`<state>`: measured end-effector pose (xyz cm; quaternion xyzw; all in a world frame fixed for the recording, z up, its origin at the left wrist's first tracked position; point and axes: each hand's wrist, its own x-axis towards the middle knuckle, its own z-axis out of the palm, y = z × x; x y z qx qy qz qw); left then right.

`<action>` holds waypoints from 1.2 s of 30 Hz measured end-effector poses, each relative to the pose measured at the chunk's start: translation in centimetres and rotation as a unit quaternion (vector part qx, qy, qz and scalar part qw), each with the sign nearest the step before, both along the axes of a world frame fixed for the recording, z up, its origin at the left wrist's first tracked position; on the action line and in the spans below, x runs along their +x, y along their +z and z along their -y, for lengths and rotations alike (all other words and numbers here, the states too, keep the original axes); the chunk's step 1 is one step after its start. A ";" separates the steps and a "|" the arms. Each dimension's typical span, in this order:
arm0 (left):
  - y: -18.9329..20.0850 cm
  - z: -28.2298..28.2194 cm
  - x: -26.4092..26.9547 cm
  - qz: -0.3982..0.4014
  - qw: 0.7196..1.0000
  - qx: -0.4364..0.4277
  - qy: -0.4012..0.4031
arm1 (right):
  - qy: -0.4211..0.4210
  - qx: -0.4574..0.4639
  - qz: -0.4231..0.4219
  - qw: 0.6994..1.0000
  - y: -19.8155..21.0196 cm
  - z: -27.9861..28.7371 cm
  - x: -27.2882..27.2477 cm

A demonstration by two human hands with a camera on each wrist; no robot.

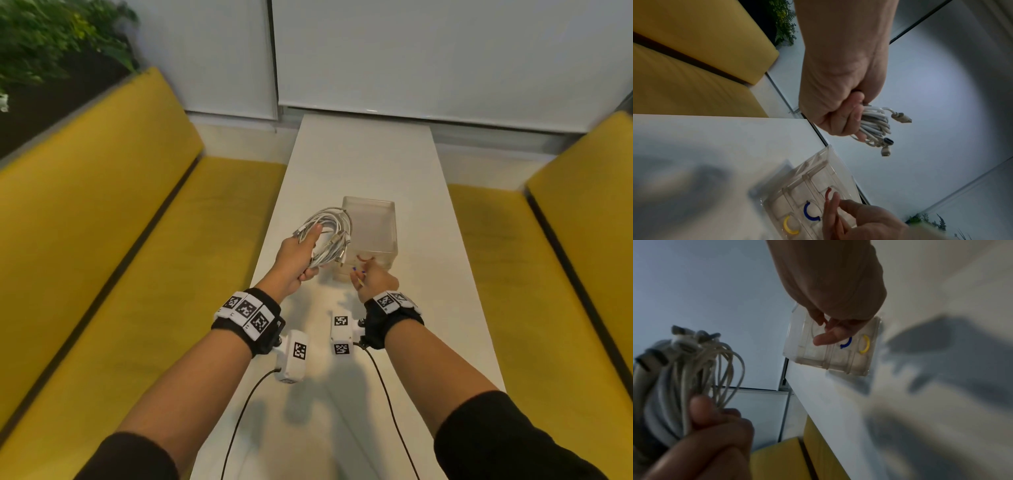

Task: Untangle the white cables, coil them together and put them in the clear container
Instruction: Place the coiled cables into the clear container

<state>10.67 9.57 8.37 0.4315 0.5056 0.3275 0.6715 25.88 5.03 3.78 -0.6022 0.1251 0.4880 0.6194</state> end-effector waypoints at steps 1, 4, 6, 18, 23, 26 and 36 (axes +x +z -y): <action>-0.1 -0.1 -0.1 0.002 1.000 -0.001 0.002 | -0.011 0.003 -0.004 1.000 0.0 -0.3 -0.1; -0.3 -0.4 -0.4 0.004 1.000 -0.002 0.004 | -0.023 0.010 -0.005 1.000 -0.1 -0.7 -0.2; -0.5 -0.5 -0.6 0.004 1.000 -0.002 0.002 | -0.024 0.013 -0.010 1.000 -0.4 -0.8 0.0; -0.5 -0.5 -1.4 -0.040 0.999 -0.009 -0.029 | 0.060 0.020 0.027 0.998 -2.8 1.1 0.9; -1.2 0.5 -0.6 -0.051 0.990 -0.045 -0.121 | 0.074 0.065 -0.087 0.991 -3.7 4.0 0.8; -1.5 1.8 0.8 -0.090 0.979 -0.051 -0.177 | 0.068 0.089 -0.110 0.988 -3.7 6.2 0.3; -1.4 1.9 7.4 -0.226 0.954 -0.040 -0.194 | 0.079 0.112 -0.054 0.989 -3.1 8.1 0.1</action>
